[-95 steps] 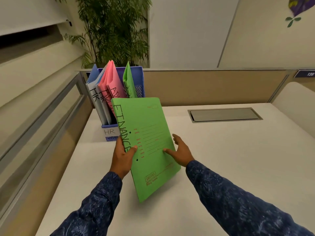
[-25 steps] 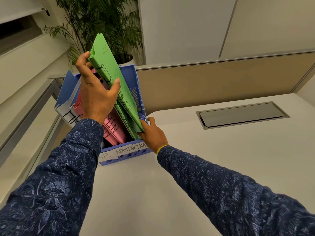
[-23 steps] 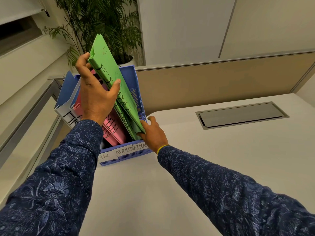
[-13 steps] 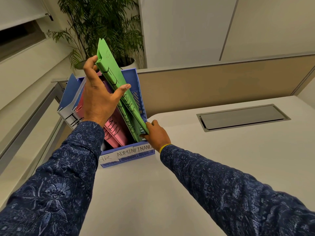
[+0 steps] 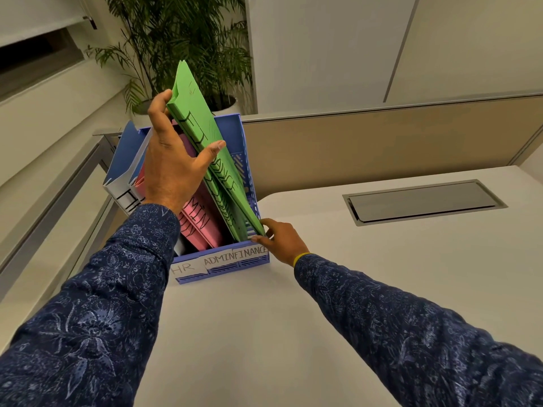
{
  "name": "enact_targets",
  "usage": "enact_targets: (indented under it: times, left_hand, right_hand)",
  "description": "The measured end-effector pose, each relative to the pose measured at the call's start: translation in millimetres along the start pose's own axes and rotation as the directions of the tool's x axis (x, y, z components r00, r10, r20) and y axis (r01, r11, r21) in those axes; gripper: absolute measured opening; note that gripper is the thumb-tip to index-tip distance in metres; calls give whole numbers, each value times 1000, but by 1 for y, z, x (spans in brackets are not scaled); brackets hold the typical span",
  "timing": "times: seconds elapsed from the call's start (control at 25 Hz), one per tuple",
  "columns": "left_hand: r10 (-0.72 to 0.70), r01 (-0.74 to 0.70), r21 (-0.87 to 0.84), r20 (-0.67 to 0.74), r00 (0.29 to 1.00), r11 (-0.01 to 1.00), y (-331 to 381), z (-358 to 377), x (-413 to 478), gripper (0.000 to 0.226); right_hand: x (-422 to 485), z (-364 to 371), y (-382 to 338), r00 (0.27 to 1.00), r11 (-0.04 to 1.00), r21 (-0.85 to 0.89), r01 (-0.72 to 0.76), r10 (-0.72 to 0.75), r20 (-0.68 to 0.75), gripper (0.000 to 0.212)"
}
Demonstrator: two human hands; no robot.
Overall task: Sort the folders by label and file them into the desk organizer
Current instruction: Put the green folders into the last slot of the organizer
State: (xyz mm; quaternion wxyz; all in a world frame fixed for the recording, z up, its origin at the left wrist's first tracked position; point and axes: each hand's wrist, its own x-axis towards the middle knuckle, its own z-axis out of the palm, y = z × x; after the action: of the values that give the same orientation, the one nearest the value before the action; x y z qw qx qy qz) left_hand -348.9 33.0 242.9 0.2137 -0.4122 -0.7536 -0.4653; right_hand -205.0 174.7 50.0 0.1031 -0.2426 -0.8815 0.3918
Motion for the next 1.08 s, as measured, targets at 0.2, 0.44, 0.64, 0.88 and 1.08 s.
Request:
enact_targets:
  times: [0.2, 0.44, 0.64, 0.88, 1.08]
  left_hand:
    - [-16, 16, 43, -7, 1000, 999, 4, 6, -1, 92]
    - [-30, 31, 58, -13, 999, 998, 3, 7, 2, 95]
    - [-33, 34, 64, -19, 999, 997, 7, 7, 5, 98]
    - [-4, 1, 140, 24, 1000, 990, 8, 8, 1, 99]
    - [6, -18, 206, 58, 998, 978, 6, 9, -8, 85]
  right_hand:
    - [0, 2, -7, 999, 998, -55, -11, 13, 32, 32]
    - [3, 3, -13, 998, 982, -184, -42, 50, 36, 35]
    - [7, 6, -15, 994, 964, -251, -85, 98, 40, 44]
    - [18, 2, -19, 991, 944, -313, -106, 127, 47, 47]
    - [11, 2, -21, 998, 919, -394, -37, 12, -66, 62]
